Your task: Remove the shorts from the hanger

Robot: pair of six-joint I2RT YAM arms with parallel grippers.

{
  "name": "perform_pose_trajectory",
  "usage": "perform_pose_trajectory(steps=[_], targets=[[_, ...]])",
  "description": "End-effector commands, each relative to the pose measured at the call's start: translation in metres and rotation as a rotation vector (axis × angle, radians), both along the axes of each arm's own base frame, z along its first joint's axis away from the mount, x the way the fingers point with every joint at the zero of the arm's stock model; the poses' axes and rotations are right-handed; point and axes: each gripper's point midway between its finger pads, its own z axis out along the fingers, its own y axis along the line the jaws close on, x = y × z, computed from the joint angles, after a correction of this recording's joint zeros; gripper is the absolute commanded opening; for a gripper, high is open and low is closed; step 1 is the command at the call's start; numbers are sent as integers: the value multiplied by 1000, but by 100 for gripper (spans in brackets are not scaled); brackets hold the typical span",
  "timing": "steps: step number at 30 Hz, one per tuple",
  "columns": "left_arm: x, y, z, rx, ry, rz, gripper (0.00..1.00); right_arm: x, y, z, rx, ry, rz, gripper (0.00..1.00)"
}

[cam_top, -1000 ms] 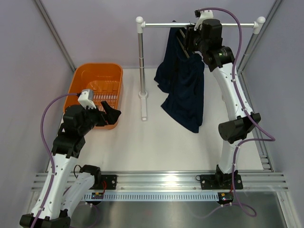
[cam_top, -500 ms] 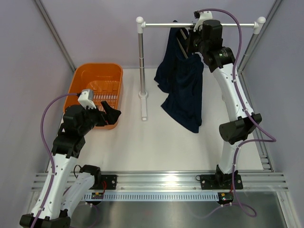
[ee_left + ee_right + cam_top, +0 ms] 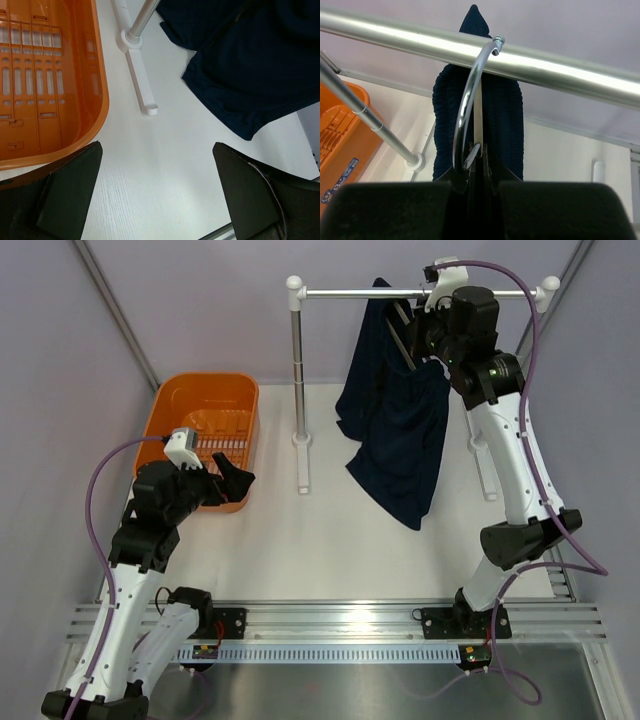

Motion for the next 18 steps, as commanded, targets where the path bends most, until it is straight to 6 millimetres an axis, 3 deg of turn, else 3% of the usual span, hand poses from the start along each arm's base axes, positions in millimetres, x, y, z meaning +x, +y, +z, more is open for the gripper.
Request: perform_pose_trajectory(steps=[1,7,9,10,11,12,14,15,17,18], targets=[[2,-2,21,-7,-71,-14,99,-32,-14,62,-2,-176,6,0],[2,-3,21,-7,-72,-18,99,-50,-14,46,-23,-102,38,0],[3,-3,21,-6,-70,-18,99,-56,-12,29,-13,-43,52,0],[2,-4,20,-7,-69,-22,99,-64,-12,19,-6,-13,58,0],[2,-4,20,-7,-68,-22,99,-73,-13,28,9,-35,64,0],[2,-4,20,-7,-70,-25,99,-75,-12,12,4,5,71,0],[2,-6,21,-12,-69,-35,99,-94,-15,13,23,7,81,0],[2,-7,21,-13,-71,-38,99,-98,-15,-2,21,43,87,0],[2,-10,25,-24,-82,-59,99,-121,-13,-2,43,55,132,0],[1,-12,27,-31,-90,-72,99,-128,-9,-13,47,85,162,0]])
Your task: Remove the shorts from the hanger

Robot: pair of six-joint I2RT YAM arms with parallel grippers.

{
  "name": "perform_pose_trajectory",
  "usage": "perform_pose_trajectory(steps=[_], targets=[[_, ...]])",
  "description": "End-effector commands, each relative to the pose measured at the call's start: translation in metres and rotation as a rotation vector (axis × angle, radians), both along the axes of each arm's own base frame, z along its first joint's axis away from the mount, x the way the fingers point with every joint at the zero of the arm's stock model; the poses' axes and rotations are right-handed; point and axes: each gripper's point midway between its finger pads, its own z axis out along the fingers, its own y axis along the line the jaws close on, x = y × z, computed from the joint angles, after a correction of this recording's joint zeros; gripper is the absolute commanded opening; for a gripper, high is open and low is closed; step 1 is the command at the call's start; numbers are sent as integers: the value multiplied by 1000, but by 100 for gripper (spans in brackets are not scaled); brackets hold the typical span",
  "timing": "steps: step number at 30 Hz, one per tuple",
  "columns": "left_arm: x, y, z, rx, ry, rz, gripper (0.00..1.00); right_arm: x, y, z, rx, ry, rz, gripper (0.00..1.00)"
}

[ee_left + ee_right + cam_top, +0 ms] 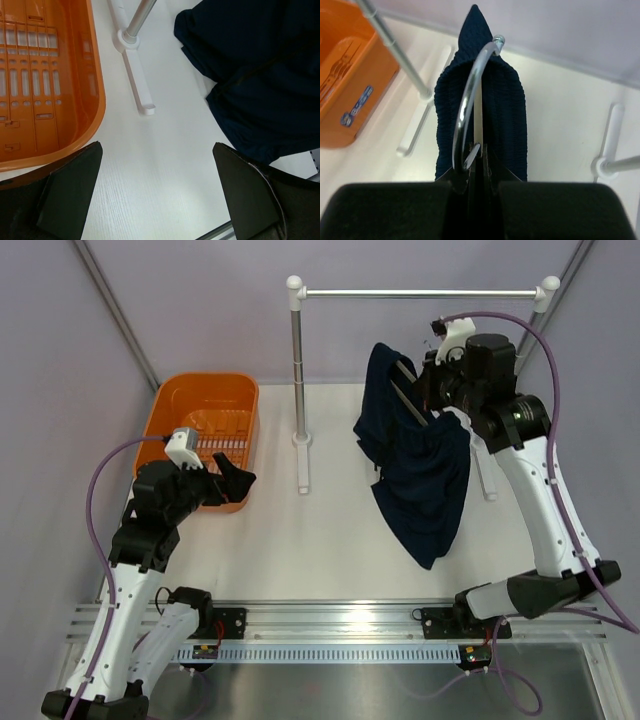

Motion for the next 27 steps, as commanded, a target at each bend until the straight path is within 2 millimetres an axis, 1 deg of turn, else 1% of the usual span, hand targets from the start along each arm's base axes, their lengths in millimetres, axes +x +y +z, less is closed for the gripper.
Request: perform_pose_trajectory(steps=[1,2,3,4,5,6,7,8,9,10,11,12,13,14,15,16,17,18,19,20,21,22,23,25,27], targets=[[1,-13,28,-32,-97,-73,99,-56,12,43,120,-98,143,0],[0,-18,34,-49,-117,-106,99,-67,15,44,133,-103,177,0],[-1,-22,39,-61,-134,-127,99,-77,21,33,141,-77,224,0],[-3,-26,43,-88,-139,-147,99,-104,31,40,173,-87,331,0],[-6,-34,52,-118,-175,-194,99,-117,34,42,185,-92,379,0],[-7,-37,56,-136,-190,-212,99,-126,38,36,194,-80,419,0],[-8,-41,59,-152,-196,-228,99,-149,41,44,216,-99,482,0],[-7,-44,64,-182,-209,-240,99,-159,43,47,225,-108,516,0],[-7,-47,63,-193,-212,-251,99,-168,46,46,261,-84,541,0],[-7,-52,64,-213,-206,-267,99,-187,51,55,304,-91,610,0],[-6,-54,70,-222,-233,-278,99,-195,53,56,322,-89,636,0],[-5,-56,74,-227,-246,-285,99,-200,56,49,339,-66,657,0],[-4,-60,76,-233,-251,-294,99,-209,57,53,361,-75,683,0],[-4,-63,88,-242,-301,-310,99,-210,59,43,368,-46,691,0],[-5,-69,93,-252,-320,-334,99,-213,59,41,374,-38,703,0],[-2,-74,94,-256,-326,-347,99,-215,62,38,387,-21,723,0],[1,-79,106,-261,-382,-365,99,-217,63,37,394,-14,735,0],[-1,-87,109,-259,-397,-393,99,-217,64,34,401,-2,738,0],[1,-92,111,-255,-406,-408,99,-220,64,35,411,2,746,0],[3,-97,117,-254,-440,-440,99,-220,65,35,413,4,752,0],[0,-101,122,-262,-466,-470,99,-220,66,34,415,11,755,0],[-6,-106,120,-276,-473,-515,99,-220,66,34,414,15,756,0],[-7,-108,128,-284,-519,-539,99,-219,66,34,413,15,758,0],[-11,-112,131,-288,-540,-575,99,-218,68,34,419,23,770,0],[-18,-114,137,-304,-598,-612,99,-216,70,33,424,31,775,0]])
